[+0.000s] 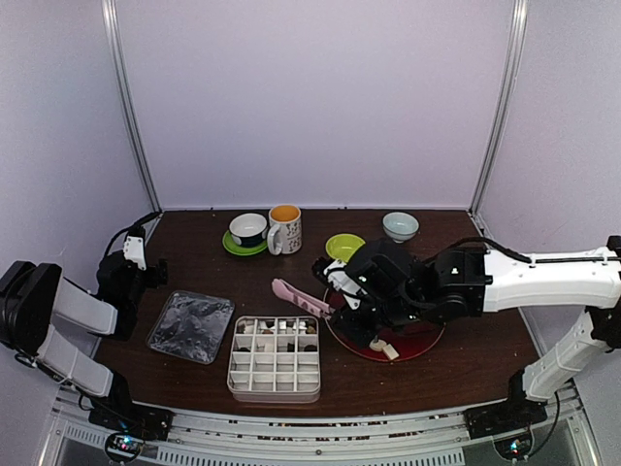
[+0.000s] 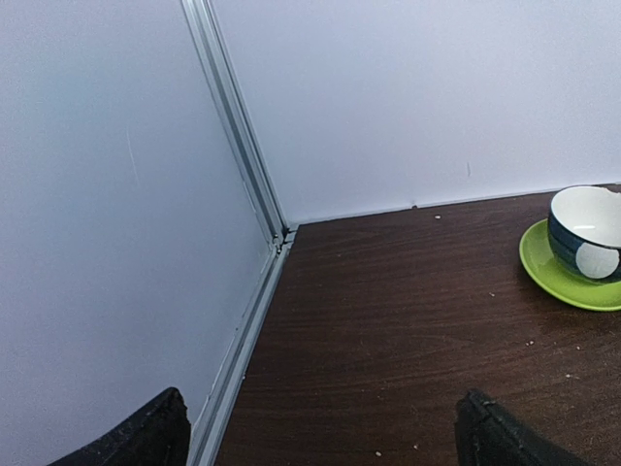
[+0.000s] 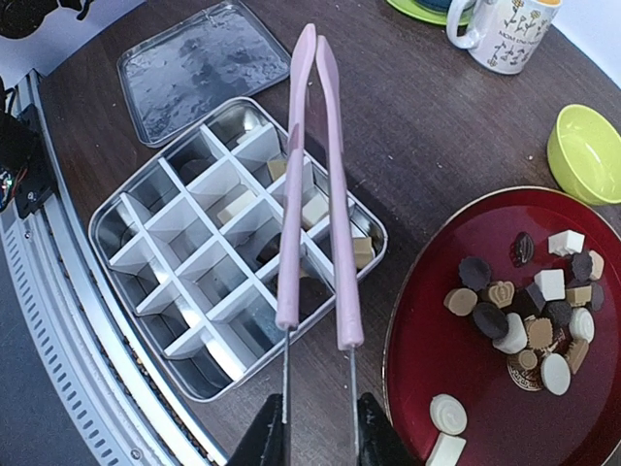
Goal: Pack the chocolate
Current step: Place the fake chocolate in the empty pocket of the box, then pick up the fake chocolate from the plate.
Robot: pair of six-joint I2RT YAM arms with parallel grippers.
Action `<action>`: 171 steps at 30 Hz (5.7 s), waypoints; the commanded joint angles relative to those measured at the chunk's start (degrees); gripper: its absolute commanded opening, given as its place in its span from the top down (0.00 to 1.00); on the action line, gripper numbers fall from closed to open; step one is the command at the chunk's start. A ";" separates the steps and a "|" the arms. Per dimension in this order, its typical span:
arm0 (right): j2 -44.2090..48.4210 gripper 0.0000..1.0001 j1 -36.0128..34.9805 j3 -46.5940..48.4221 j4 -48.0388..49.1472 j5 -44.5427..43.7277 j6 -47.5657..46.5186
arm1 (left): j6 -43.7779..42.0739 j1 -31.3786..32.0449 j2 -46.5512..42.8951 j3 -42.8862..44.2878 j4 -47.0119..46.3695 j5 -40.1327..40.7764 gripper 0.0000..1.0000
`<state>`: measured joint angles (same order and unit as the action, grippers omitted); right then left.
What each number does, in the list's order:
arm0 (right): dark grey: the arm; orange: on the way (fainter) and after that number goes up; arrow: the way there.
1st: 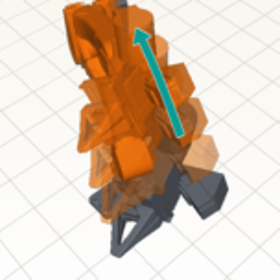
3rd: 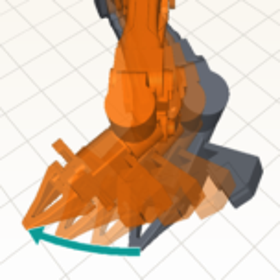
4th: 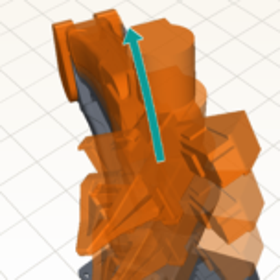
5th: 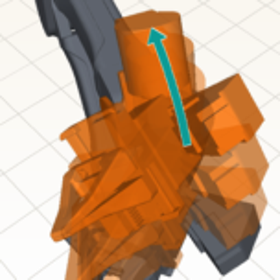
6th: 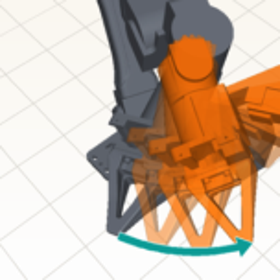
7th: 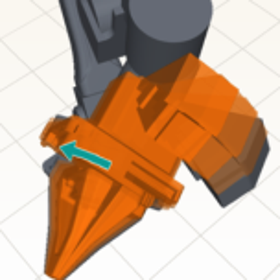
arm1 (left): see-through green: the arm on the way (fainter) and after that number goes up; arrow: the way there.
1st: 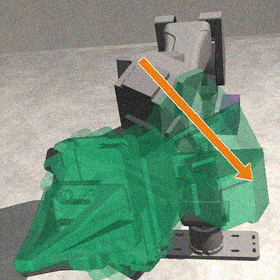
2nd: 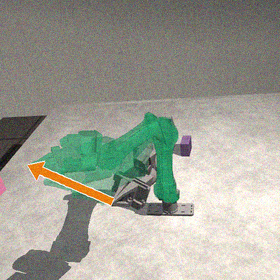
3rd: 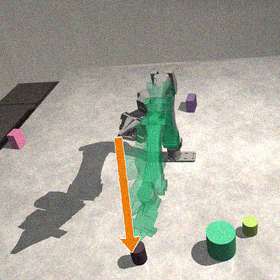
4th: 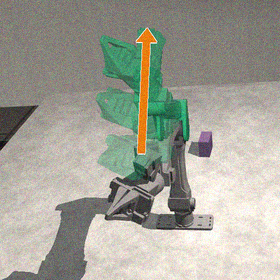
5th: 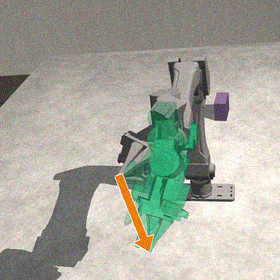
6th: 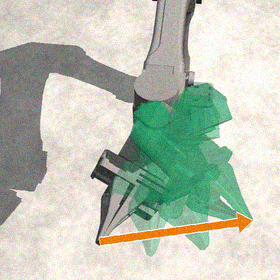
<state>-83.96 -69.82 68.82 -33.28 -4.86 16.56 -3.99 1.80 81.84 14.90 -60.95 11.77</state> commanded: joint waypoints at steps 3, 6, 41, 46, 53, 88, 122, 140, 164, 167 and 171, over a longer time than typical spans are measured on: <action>2.10 0.77 0.75 -2.36 2.55 -2.10 1.82 | 0.03 -0.54 -0.02 0.92 -1.62 0.33 0.02; 2.06 0.77 0.89 -2.28 2.57 -1.92 1.74 | 0.07 -0.53 -0.04 0.88 -1.55 0.28 0.02; 21.97 0.79 15.82 -16.56 -4.92 2.42 5.69 | 0.07 -0.51 -0.02 0.92 -1.62 0.35 0.02; 22.86 0.79 16.26 -17.88 -10.42 3.13 6.18 | 0.03 -0.52 -0.03 0.92 -1.56 0.35 0.02; 24.60 0.79 17.27 -17.51 -14.25 2.77 6.50 | 0.03 -0.53 -0.02 0.92 -1.58 0.33 0.02; 12.11 0.82 24.51 3.31 -42.38 26.75 14.57 | 0.03 -0.53 -0.05 0.92 -1.55 0.27 0.02; 0.53 0.66 23.91 6.42 -51.43 22.11 2.87 | 0.04 -0.50 -0.05 0.92 -1.57 0.31 0.02; -5.25 0.70 18.38 9.25 -50.54 19.46 4.21 | 0.04 -0.56 -0.10 0.92 -1.65 0.27 0.02; -5.48 0.80 16.26 22.14 -51.43 22.60 2.14 | 1.47 -0.53 0.06 0.95 -0.96 3.59 0.02; -5.94 0.81 14.52 23.91 -52.32 23.94 1.69 | 3.43 -0.49 0.23 0.92 -1.18 9.27 0.02; -5.83 0.82 12.48 25.60 -51.37 26.48 2.56 | 4.34 -0.49 0.23 0.94 -1.03 11.60 0.02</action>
<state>-89.49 -55.59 91.96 -84.71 18.33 19.22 -1.83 1.69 81.67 14.70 -61.12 18.31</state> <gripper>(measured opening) 0.184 0.978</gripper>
